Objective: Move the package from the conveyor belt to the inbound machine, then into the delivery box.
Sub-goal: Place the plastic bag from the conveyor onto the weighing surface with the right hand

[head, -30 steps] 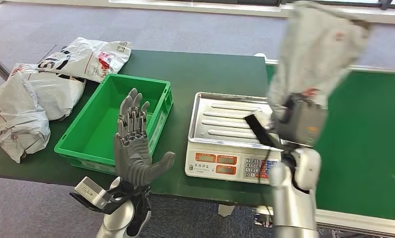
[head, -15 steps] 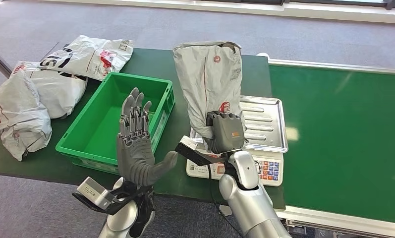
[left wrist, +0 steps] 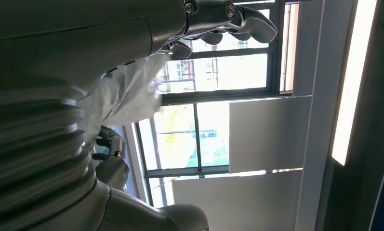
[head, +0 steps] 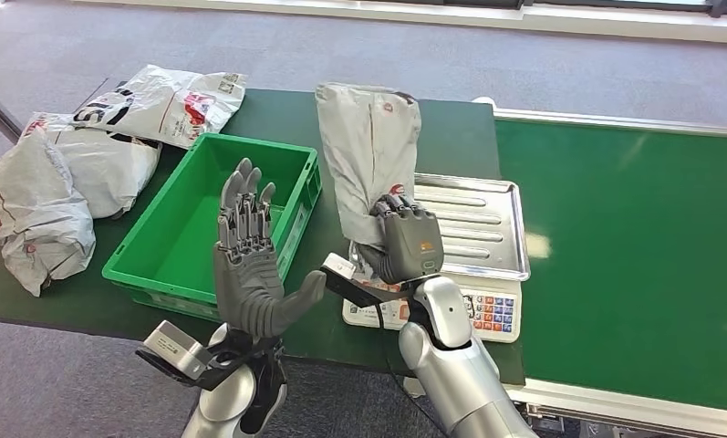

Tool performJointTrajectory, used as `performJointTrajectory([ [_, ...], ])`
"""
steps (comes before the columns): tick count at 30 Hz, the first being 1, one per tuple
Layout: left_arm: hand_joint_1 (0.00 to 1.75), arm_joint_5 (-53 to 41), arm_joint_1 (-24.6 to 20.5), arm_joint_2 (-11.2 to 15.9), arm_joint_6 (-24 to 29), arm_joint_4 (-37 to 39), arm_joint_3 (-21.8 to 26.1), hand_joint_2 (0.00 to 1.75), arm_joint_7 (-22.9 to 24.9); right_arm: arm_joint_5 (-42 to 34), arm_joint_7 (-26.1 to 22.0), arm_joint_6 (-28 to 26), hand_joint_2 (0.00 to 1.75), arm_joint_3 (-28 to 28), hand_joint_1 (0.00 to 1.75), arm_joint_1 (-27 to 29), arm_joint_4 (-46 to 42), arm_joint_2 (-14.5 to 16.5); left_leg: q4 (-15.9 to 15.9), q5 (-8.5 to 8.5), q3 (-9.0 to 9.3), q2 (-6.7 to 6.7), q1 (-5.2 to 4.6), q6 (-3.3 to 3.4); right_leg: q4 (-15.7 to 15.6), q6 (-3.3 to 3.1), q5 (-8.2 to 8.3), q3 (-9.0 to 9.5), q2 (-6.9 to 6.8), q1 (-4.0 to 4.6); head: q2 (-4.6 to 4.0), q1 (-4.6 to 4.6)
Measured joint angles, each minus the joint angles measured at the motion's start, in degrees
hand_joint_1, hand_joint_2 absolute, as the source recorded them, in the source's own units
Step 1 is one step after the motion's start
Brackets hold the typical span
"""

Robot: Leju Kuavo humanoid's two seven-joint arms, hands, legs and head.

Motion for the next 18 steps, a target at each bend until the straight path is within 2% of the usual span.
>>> performJointTrajectory([
  [5,0.0,0.17,-0.31,0.0,0.81,0.26,0.0,1.75,0.01,3.72,0.02,-0.13,0.0,-0.07,0.0,0.71,-4.16,0.02,0.0,0.0,0.0,0.0,0.0,0.0,0.0,0.0,0.0,0.0,0.0,0.0,0.0,0.0],
  [13,0.0,0.2,-0.32,0.0,1.17,0.35,0.0,1.75,0.01,4.92,-0.13,-0.14,0.0,-0.13,0.0,1.35,-7.41,0.03,0.0,0.0,0.0,0.01,0.0,0.0,0.0,0.0,0.0,0.0,0.0,0.0,0.0,0.01],
  [18,0.0,0.08,-0.32,0.0,1.66,0.37,0.0,1.75,0.0,2.26,-1.4,-0.13,0.0,-0.24,0.0,1.94,-9.14,0.07,0.0,0.0,0.0,0.0,0.0,0.0,0.0,0.0,0.0,0.01,0.0,0.0,0.0,0.01],
])
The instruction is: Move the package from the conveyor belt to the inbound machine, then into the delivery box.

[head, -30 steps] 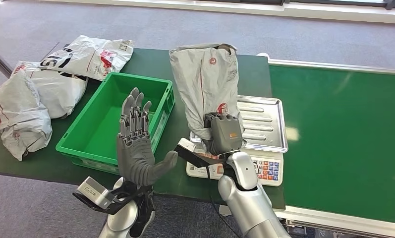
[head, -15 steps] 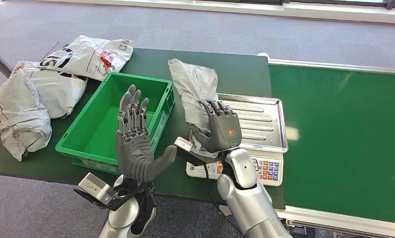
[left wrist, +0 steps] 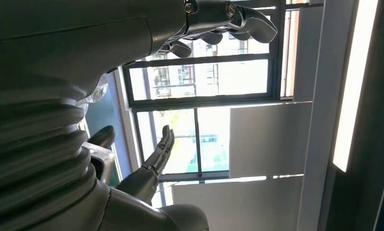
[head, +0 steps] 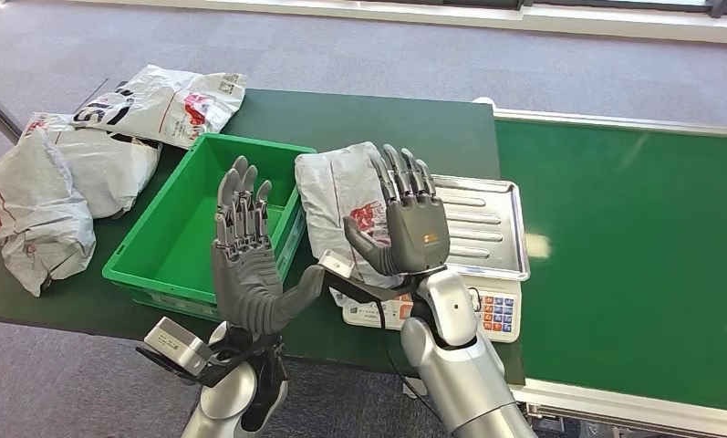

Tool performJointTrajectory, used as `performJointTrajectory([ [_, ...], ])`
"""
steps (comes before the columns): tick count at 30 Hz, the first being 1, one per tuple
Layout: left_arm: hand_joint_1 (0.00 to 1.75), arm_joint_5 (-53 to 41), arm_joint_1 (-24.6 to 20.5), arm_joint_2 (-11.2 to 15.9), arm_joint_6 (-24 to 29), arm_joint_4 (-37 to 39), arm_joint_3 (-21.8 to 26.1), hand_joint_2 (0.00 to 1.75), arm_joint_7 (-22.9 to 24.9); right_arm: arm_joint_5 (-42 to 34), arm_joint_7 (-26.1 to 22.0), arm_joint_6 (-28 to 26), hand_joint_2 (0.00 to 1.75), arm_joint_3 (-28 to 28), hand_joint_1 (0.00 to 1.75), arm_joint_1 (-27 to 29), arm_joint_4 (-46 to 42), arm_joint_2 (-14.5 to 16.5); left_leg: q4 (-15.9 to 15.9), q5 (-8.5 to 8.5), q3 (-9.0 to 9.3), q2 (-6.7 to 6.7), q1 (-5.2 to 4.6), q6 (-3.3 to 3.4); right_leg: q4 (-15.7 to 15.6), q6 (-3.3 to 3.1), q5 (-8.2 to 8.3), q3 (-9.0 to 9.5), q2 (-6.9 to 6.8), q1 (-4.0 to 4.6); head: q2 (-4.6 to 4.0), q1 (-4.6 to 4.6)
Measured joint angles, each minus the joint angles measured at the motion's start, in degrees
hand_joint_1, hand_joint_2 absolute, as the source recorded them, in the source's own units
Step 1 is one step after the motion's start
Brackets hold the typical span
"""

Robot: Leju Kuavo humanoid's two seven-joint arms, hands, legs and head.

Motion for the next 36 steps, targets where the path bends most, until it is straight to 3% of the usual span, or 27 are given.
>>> performJointTrajectory([
  [3,0.0,-2.32,-0.05,0.03,2.2,0.23,0.0,1.75,0.01,-11.68,-8.33,-0.04,0.0,-1.31,0.0,1.85,-5.06,0.01,0.01,0.0,-0.02,-0.05,0.0,0.0,0.0,0.0,0.0,0.0,-0.01,-0.01,0.0,0.0],
  [5,0.0,-4.67,-0.16,0.07,4.08,0.62,0.0,1.75,0.01,-19.51,-15.05,-0.13,0.87,-3.11,0.0,3.23,-9.89,0.02,0.01,-0.01,-0.04,-0.08,0.0,0.01,0.0,0.01,0.0,0.0,-0.02,-0.01,0.0,0.0],
  [7,0.0,-6.01,-0.57,0.11,5.07,1.1,0.01,1.75,0.02,-22.85,-18.19,-0.15,1.75,-4.83,0.0,4.06,-13.93,0.01,0.01,-0.02,-0.03,-0.06,-0.01,0.02,-0.01,0.01,0.0,-0.02,0.0,-0.03,0.0,0.0],
  [9,0.0,-10.06,-1.47,0.19,7.23,2.02,0.04,1.75,0.46,-25.26,-21.01,-0.1,1.75,-6.5,0.0,5.15,-18.83,-0.14,0.02,-0.03,-0.05,-0.07,-0.04,0.04,-0.02,0.01,0.0,-0.05,-0.02,-0.05,0.0,-0.01],
  [12,0.0,-24.61,-3.57,0.68,10.19,4.13,0.32,1.75,3.45,-29.82,-25.45,-0.13,1.75,-9.59,0.0,7.62,-31.06,-0.66,0.04,0.01,-0.1,-0.23,-0.07,0.08,-0.03,0.03,0.0,-0.01,-0.2,-0.07,0.0,0.0],
  [16,0.0,-40.58,-8.8,2.65,7.38,7.64,1.59,1.75,8.21,-32.34,-26.46,-0.17,1.75,-12.34,0.0,10.91,-48.94,-1.43,0.04,-0.02,-0.06,-0.14,-0.08,0.06,-0.03,0.02,0.01,0.0,-0.13,-0.08,0.0,0.01],
  [23,0.0,-45.41,-13.91,4.22,6.2,11.62,2.81,1.75,10.07,-33.19,-26.64,-0.05,1.75,-14.57,0.0,13.25,-63.26,-2.04,0.03,-0.03,0.04,0.09,-0.08,0.06,-0.03,0.01,0.02,0.0,0.03,-0.07,0.0,-0.01],
  [26,0.0,-50.95,-17.29,5.3,1.89,14.64,2.86,1.75,12.83,-33.78,-26.64,-0.05,1.75,-15.5,0.0,13.78,-66.59,-2.19,0.03,-0.01,0.05,0.07,-0.07,0.05,-0.03,0.0,0.04,0.04,0.01,-0.06,0.0,0.0],
  [29,0.0,-56.07,-21.95,6.99,-6.83,19.94,2.01,1.75,14.3,-33.94,-26.67,-0.04,1.75,-15.94,0.0,14.02,-68.05,-2.28,0.03,0.02,0.08,0.1,-0.07,0.04,-0.03,-0.01,0.1,0.04,0.04,-0.07,0.0,-0.01],
  [32,0.0,-58.08,-26.53,8.59,-15.26,27.75,-0.13,1.75,13.21,-34.19,-26.7,-0.01,1.75,-16.11,0.0,14.01,-68.18,-2.31,0.03,0.06,0.09,0.17,-0.08,0.04,-0.02,-0.01,0.17,0.04,0.1,-0.07,0.0,0.0],
  [36,0.0,-58.29,-30.83,10.17,-19.1,37.69,-2.89,1.75,10.14,-34.36,-26.71,0.04,1.75,-16.44,0.0,14.02,-68.08,-2.34,0.03,0.08,0.09,0.23,-0.07,0.02,-0.02,0.0,0.2,0.03,0.21,-0.07,0.0,0.0],
])
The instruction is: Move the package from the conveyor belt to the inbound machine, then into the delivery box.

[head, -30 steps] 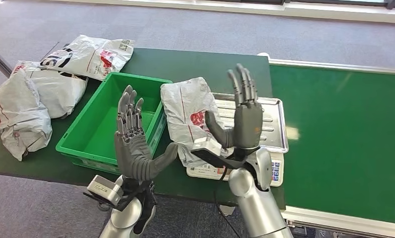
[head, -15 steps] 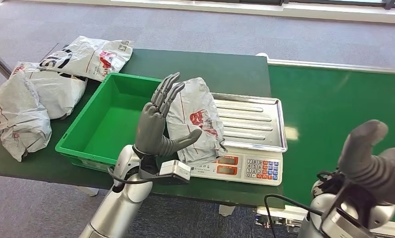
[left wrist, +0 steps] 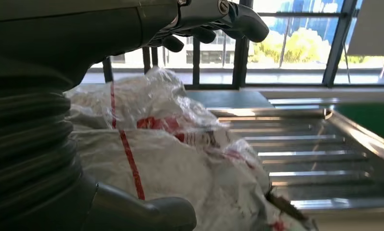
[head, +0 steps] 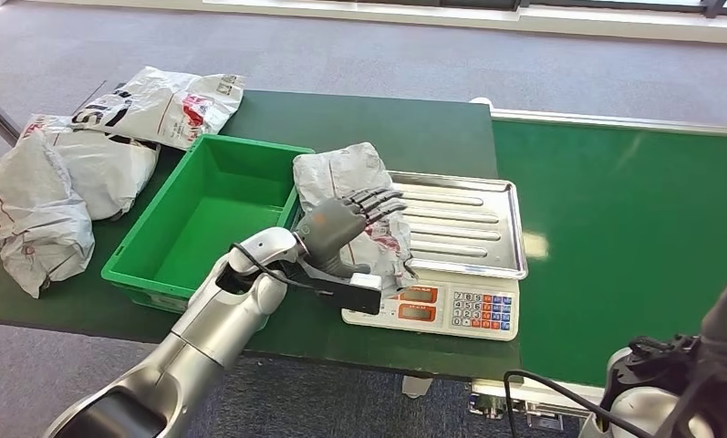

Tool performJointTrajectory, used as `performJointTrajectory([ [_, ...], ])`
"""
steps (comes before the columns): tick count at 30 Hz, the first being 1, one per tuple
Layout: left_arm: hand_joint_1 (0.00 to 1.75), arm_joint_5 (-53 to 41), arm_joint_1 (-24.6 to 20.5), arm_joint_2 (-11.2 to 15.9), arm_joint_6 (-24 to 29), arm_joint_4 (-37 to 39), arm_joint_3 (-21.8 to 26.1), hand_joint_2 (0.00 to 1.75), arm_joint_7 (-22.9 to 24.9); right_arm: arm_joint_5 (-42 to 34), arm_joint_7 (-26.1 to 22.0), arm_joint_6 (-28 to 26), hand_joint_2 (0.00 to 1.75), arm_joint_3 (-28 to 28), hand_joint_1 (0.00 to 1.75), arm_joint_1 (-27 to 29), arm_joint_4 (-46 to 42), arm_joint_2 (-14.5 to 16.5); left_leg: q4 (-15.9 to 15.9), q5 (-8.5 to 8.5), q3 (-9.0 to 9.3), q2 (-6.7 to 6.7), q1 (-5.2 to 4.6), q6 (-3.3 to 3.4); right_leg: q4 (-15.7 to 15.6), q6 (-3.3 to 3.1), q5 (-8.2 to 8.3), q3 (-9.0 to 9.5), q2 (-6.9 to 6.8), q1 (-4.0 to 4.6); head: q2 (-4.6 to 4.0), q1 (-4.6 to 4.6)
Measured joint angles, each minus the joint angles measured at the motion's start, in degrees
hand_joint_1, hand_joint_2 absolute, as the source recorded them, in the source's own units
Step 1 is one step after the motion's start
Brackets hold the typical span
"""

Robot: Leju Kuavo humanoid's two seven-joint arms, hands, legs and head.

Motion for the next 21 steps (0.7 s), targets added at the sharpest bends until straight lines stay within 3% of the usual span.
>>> performJointTrajectory([
  [7,0.0,2.74,-5.31,1.23,-5.47,12.05,-3.88,1.75,-5.12,0.11,0.01,0.0,1.75,-0.59,0.0,0.04,0.4,-0.04,0.0,0.0,-0.04,-0.01,0.01,0.0,0.01,0.01,-0.01,-0.01,-0.03,0.0,0.0,0.0],
  [15,0.0,3.21,-7.1,1.58,-5.87,16.29,-5.41,1.75,-5.62,0.15,0.0,0.0,1.75,-0.66,0.0,0.04,0.57,-0.04,0.0,0.0,-0.05,-0.02,0.0,0.0,0.01,0.01,-0.01,-0.01,-0.04,0.0,0.0,0.0],
  [19,1.75,3.32,-7.46,1.64,-6.58,17.19,-5.67,1.75,-5.8,0.33,0.0,0.0,1.75,-0.74,0.0,0.04,0.6,-0.04,0.0,0.0,-0.04,-0.02,0.01,0.0,0.01,0.01,-0.01,0.0,-0.04,0.0,0.0,0.0],
  [21,1.75,3.86,-7.8,1.67,-8.05,17.64,-5.98,1.75,-6.24,0.8,0.0,0.0,1.75,-0.76,0.0,0.04,0.66,-0.04,0.0,0.0,-0.04,-0.02,0.01,0.0,0.01,0.01,-0.01,0.0,-0.04,0.01,0.0,0.0],
])
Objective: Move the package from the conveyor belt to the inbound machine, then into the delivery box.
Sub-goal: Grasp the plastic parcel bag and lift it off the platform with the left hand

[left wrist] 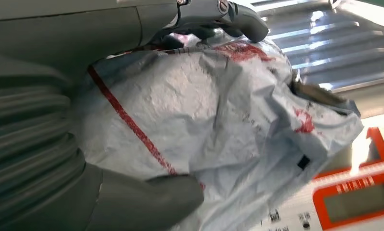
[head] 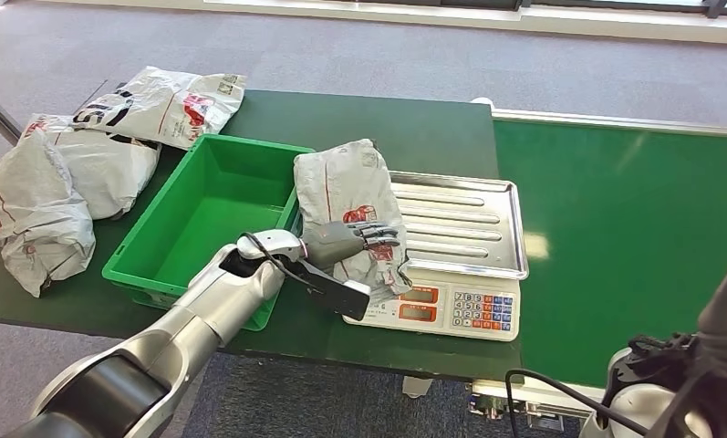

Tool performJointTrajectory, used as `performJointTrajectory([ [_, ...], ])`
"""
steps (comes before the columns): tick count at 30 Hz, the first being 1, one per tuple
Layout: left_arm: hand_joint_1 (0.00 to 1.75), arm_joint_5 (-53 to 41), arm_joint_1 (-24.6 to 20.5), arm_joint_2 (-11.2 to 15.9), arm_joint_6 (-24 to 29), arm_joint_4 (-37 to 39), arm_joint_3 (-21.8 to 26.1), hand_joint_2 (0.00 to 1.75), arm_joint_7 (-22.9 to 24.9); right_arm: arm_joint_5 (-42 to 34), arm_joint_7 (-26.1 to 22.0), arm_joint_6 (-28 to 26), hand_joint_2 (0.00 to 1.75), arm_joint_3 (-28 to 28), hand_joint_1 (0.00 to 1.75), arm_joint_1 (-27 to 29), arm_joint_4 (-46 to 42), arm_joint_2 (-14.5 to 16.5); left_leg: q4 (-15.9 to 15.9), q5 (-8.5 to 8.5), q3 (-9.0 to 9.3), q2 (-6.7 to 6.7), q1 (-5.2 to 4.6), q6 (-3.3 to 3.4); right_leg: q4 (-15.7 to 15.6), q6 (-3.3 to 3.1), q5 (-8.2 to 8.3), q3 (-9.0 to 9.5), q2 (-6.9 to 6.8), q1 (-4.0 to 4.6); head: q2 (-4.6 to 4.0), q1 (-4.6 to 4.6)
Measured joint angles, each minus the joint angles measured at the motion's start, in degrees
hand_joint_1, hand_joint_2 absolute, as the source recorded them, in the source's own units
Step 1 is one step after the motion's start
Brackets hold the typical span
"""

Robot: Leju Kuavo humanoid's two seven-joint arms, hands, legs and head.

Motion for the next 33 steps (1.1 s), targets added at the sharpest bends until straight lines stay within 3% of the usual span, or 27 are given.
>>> performJointTrajectory([
  [12,1.75,1.71,-2.08,0.03,-0.99,1.71,-1.66,1.75,-0.51,0.41,0.0,0.0,1.75,-0.11,0.0,-0.01,0.57,-0.01,0.0,0.0,0.01,-0.01,0.0,0.0,0.01,0.0,0.0,0.01,0.0,0.0,0.0,0.0],
  [20,1.75,3.91,-2.19,0.26,0.95,1.81,-2.5,1.75,0.09,0.38,0.0,0.0,1.75,-0.28,0.0,-0.03,1.3,-0.04,0.0,0.0,0.01,-0.01,0.01,0.0,0.01,0.0,0.0,0.01,0.0,0.01,0.0,0.0],
  [22,1.75,4.0,-2.19,0.35,4.05,1.43,-2.52,1.75,1.36,0.61,0.0,0.0,1.75,-0.44,0.0,-0.01,1.46,-0.05,0.0,0.01,0.01,-0.01,0.01,-0.01,0.01,0.0,0.0,0.0,0.0,0.01,0.0,0.0],
  [27,1.75,-1.98,-3.49,1.15,25.88,-3.64,-2.52,1.75,14.04,1.44,0.0,-0.02,1.75,-2.4,0.0,0.46,1.12,-0.14,0.0,0.02,-0.02,-0.06,0.01,-0.01,0.01,0.0,0.01,-0.01,-0.03,0.0,0.0,-0.01],
  [30,1.75,-6.16,-4.47,1.83,29.68,-7.07,-2.35,1.75,19.86,1.44,0.0,-0.02,1.75,-3.23,0.0,0.69,0.43,-0.17,0.0,0.02,-0.03,-0.08,0.01,-0.01,0.01,0.0,0.01,0.01,-0.06,0.0,0.0,0.01],
  [33,1.75,-15.13,-3.87,3.46,31.65,-12.14,-0.82,1.75,32.09,1.87,0.0,-0.02,1.75,-3.95,0.0,0.94,-0.47,-0.17,0.0,0.01,-0.03,0.01,0.01,-0.02,0.02,0.0,0.01,-0.02,0.05,0.01,0.0,0.0],
])
